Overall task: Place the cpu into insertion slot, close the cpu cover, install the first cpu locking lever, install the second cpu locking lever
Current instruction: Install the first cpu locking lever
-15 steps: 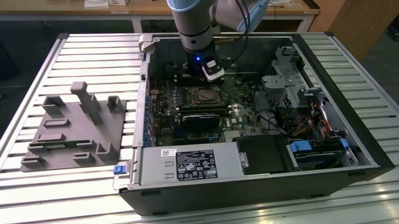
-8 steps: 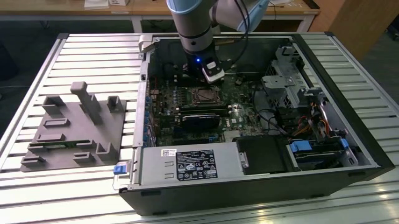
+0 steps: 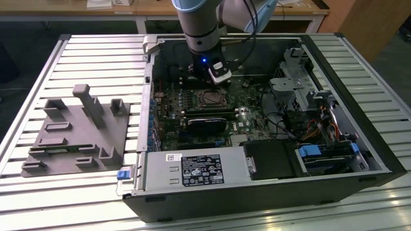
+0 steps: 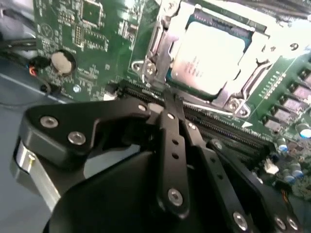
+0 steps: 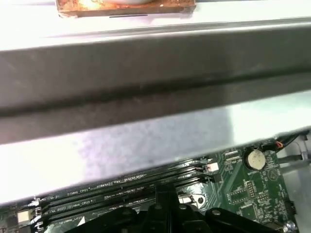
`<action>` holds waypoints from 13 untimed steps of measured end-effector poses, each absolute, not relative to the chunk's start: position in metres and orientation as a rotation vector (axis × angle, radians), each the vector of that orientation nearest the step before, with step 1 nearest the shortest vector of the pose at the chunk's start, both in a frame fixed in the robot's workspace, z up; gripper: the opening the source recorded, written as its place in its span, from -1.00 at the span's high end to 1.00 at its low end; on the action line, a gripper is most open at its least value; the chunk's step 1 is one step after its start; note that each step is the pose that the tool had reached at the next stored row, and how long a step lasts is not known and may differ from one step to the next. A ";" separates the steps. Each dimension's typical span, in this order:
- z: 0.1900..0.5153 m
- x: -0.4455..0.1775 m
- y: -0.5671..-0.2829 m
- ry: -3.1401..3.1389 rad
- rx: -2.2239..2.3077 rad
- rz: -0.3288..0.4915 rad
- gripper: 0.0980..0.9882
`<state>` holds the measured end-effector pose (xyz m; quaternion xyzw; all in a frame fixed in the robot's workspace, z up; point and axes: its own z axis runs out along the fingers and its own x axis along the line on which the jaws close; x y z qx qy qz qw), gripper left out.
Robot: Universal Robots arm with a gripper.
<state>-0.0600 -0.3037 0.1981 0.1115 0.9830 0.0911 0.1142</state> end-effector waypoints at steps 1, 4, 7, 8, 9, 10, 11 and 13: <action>0.199 -0.060 -0.304 2.882 0.327 0.268 0.98; 0.201 -0.060 -0.304 2.882 0.327 0.269 0.98; 0.201 -0.060 -0.302 2.882 0.327 0.272 0.98; 0.201 -0.060 -0.302 2.882 0.328 0.275 0.98; 0.201 -0.060 -0.301 2.882 0.328 0.278 0.98; 0.201 -0.060 -0.301 2.882 0.328 0.281 0.98; 0.201 -0.060 -0.301 2.881 0.329 0.285 0.98; 0.201 -0.060 -0.300 2.881 0.329 0.290 0.98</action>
